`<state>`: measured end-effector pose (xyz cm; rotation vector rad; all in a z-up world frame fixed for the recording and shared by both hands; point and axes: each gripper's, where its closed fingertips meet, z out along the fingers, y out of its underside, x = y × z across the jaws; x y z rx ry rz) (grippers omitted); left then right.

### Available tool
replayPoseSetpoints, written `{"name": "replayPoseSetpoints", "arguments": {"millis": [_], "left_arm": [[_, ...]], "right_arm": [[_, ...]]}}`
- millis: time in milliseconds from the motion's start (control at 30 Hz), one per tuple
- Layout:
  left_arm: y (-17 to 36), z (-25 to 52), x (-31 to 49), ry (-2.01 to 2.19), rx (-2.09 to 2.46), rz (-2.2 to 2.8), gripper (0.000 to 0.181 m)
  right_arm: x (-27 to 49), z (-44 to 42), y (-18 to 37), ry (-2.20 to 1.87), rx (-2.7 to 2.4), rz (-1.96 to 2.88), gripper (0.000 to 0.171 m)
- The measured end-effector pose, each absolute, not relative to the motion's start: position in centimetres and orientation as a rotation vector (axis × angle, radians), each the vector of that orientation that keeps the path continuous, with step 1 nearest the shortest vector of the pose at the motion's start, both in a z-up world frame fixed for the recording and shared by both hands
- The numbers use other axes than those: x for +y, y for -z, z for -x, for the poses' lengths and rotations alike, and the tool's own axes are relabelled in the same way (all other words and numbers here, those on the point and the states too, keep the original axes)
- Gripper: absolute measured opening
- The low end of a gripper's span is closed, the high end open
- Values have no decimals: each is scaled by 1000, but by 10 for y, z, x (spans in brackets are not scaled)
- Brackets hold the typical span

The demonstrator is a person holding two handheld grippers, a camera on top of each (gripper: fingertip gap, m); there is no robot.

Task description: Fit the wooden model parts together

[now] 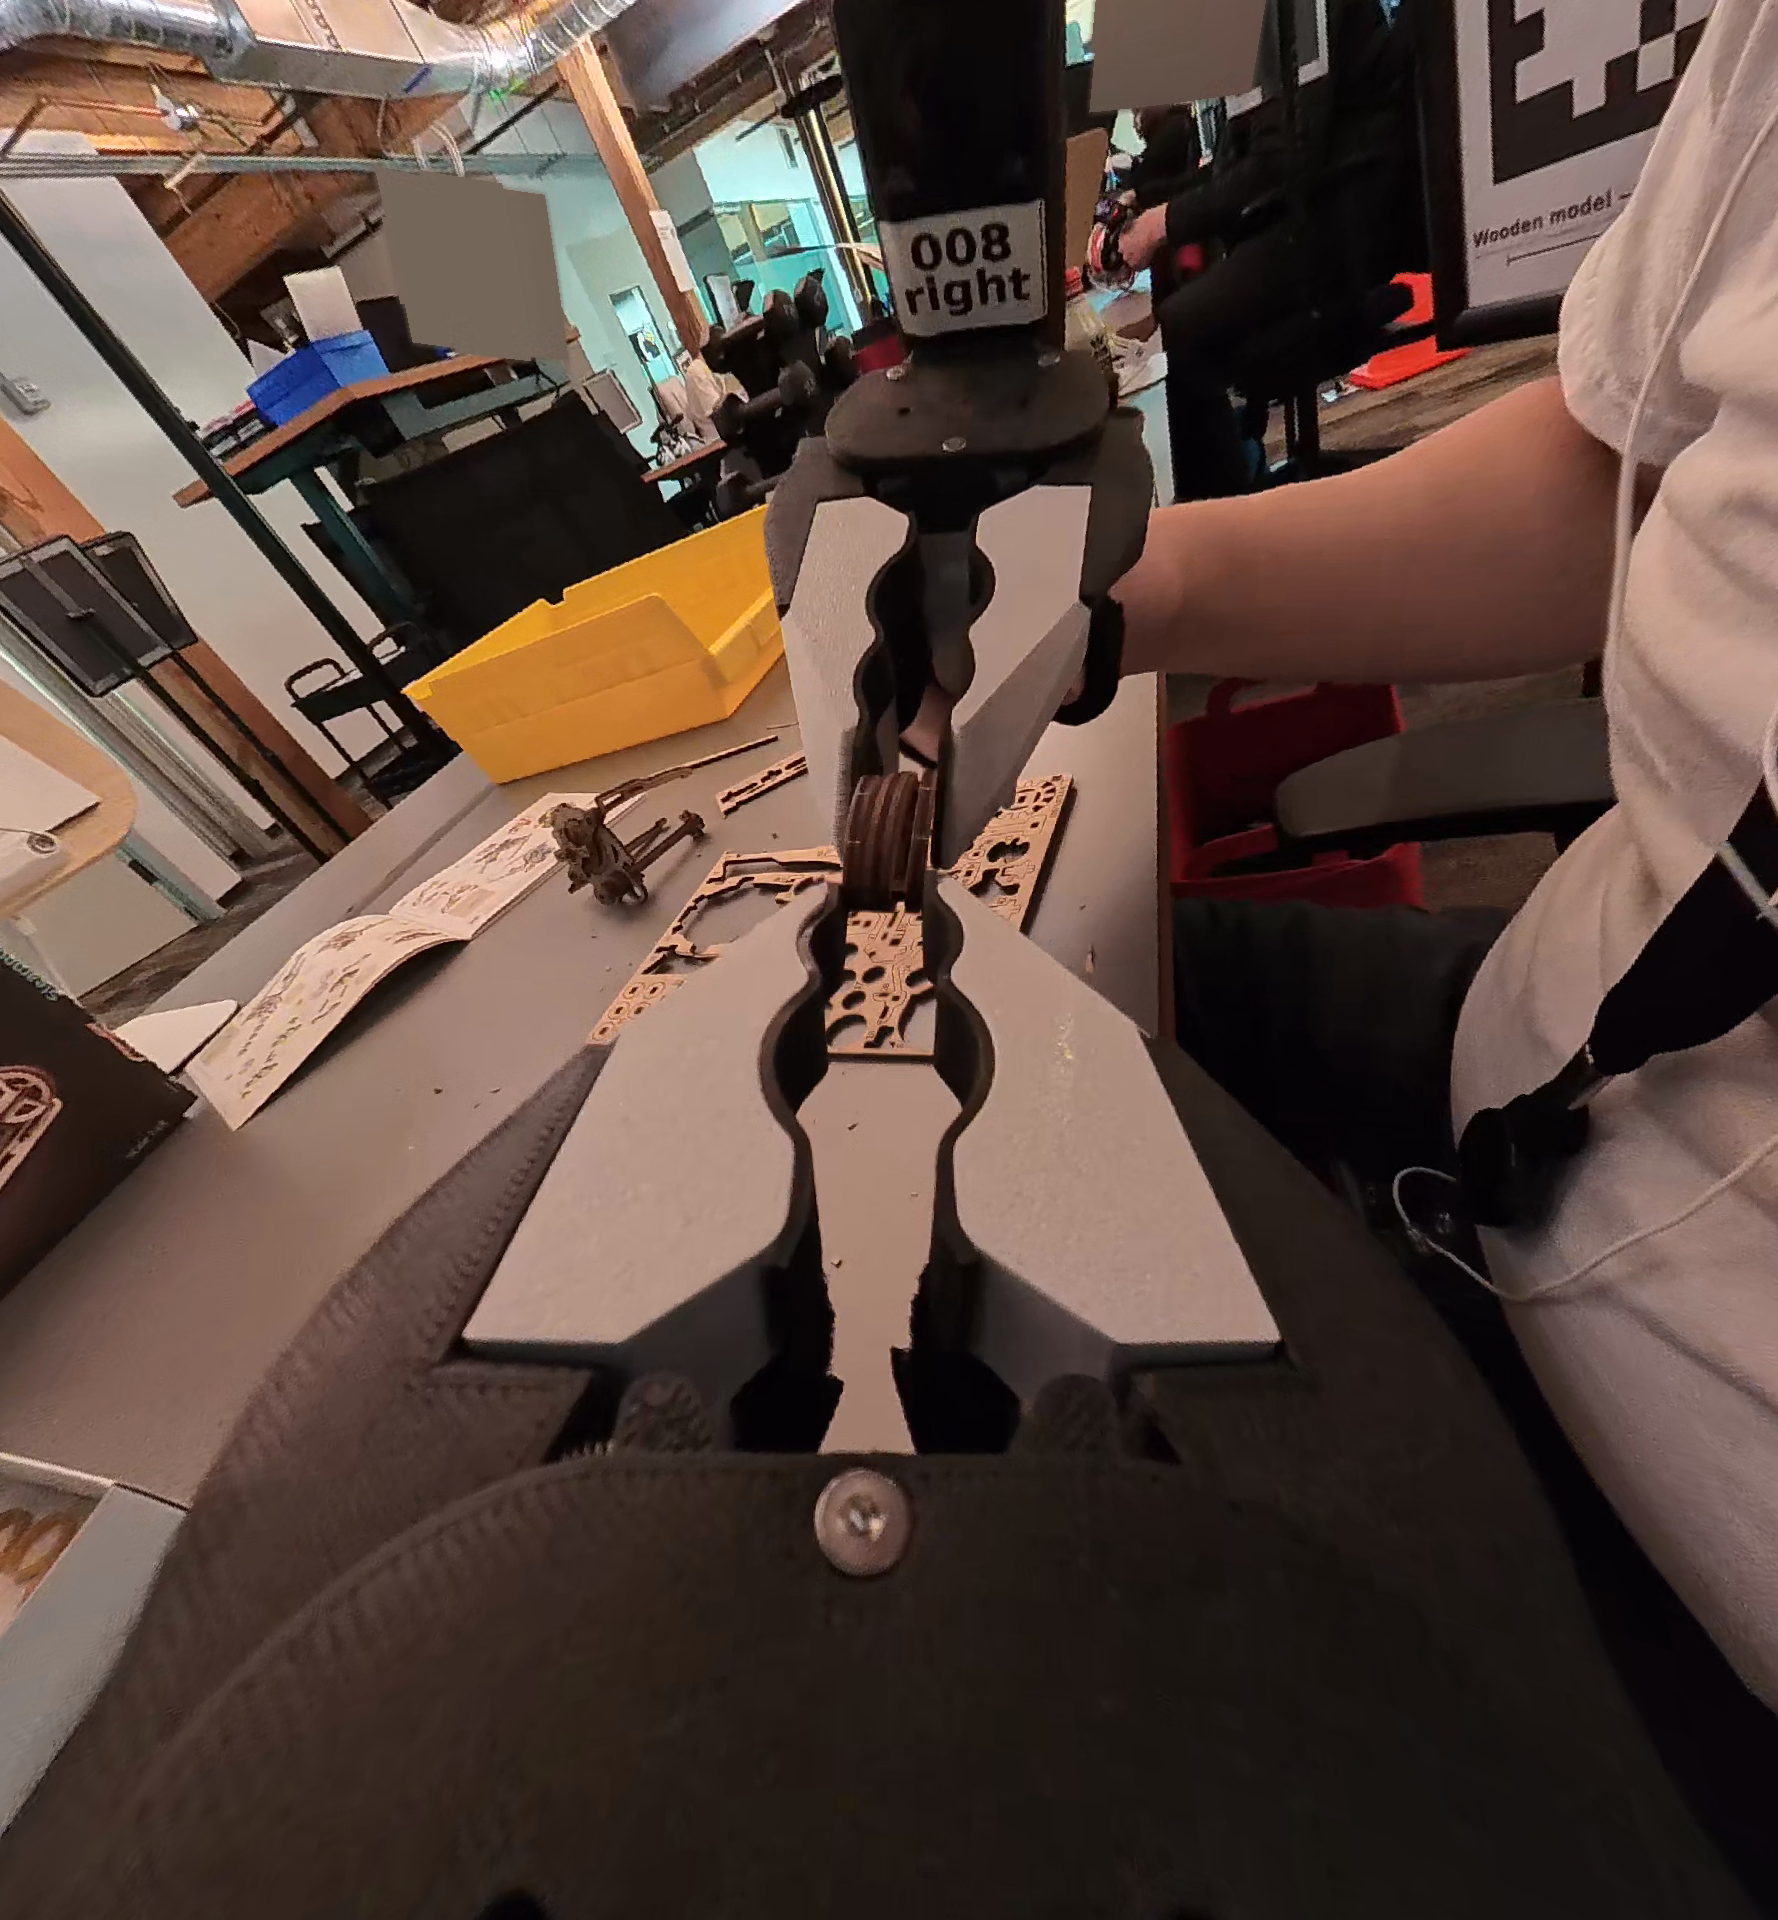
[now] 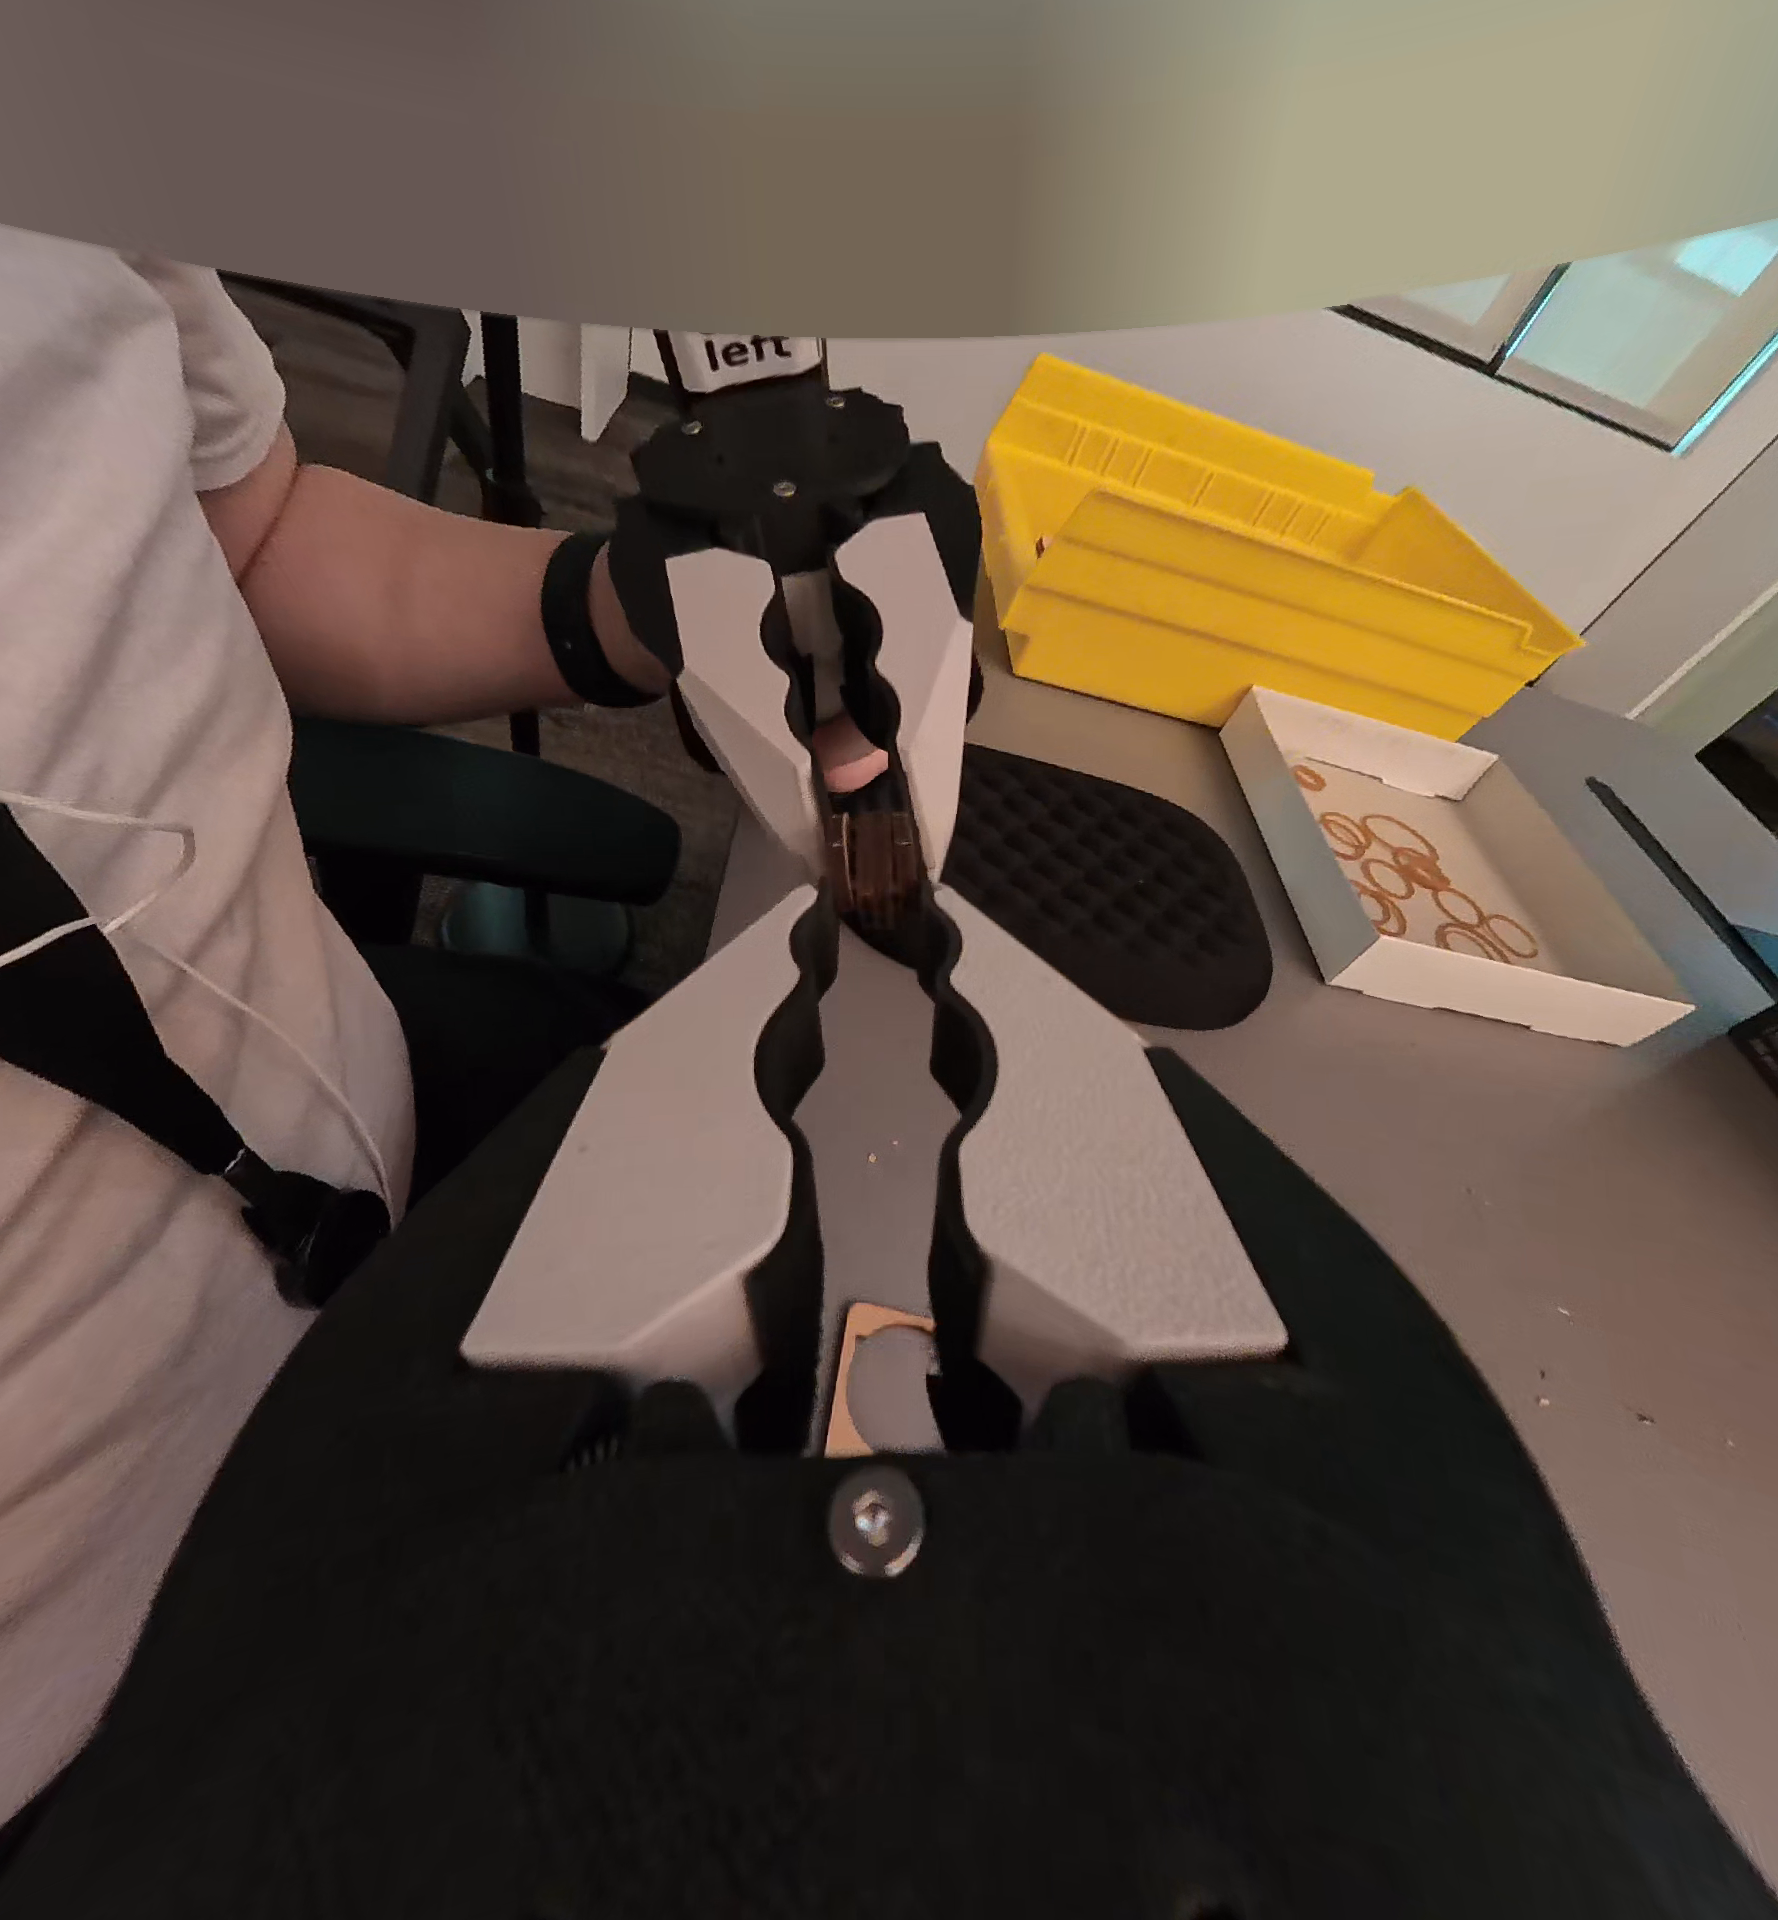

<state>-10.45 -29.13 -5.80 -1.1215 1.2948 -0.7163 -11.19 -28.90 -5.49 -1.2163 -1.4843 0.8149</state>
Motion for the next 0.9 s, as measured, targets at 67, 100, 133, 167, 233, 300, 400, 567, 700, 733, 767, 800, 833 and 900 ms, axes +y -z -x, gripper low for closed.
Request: {"name": "replayPoseSetpoints", "arguments": {"millis": [67, 100, 133, 167, 233, 300, 400, 567, 700, 733, 767, 800, 833, 900], "left_arm": [[60, 104, -291, 731, 1299, 1134, 12], [63, 103, -291, 736, 1307, 1148, 13], [65, 103, -290, 730, 1313, 1163, 13], [66, 104, -289, 721, 1316, 1174, 13], [66, 104, -290, 711, 1318, 1177, 21], [66, 102, -291, 701, 1342, 1184, 22], [73, 100, -291, 625, 1420, 1196, 18], [77, 99, -291, 579, 1483, 1185, 13], [65, 98, -292, 634, 1394, 1147, 13], [63, 99, -292, 646, 1381, 1142, 13], [61, 99, -293, 653, 1367, 1139, 12], [60, 99, -292, 653, 1358, 1136, 12], [60, 99, -292, 653, 1355, 1136, 12], [58, 100, -293, 660, 1345, 1128, 12]], "right_arm": [[-289, 111, 57, -785, -1507, 1218, 13], [-288, 111, 59, -760, -1524, 1222, 13], [-287, 111, 62, -738, -1534, 1232, 13], [-286, 111, 63, -728, -1538, 1241, 13], [-284, 110, 68, -702, -1556, 1266, 13], [-282, 109, 74, -653, -1586, 1269, 13], [-286, 111, 80, -613, -1641, 1268, 14], [-284, 110, 81, -589, -1654, 1287, 14], [-286, 107, 65, -669, -1583, 1242, 14], [-287, 107, 63, -687, -1571, 1231, 14], [-287, 106, 61, -688, -1559, 1221, 14], [-287, 106, 59, -676, -1553, 1212, 14], [-287, 106, 59, -664, -1553, 1207, 14], [-288, 106, 54, -655, -1540, 1179, 15]]}}
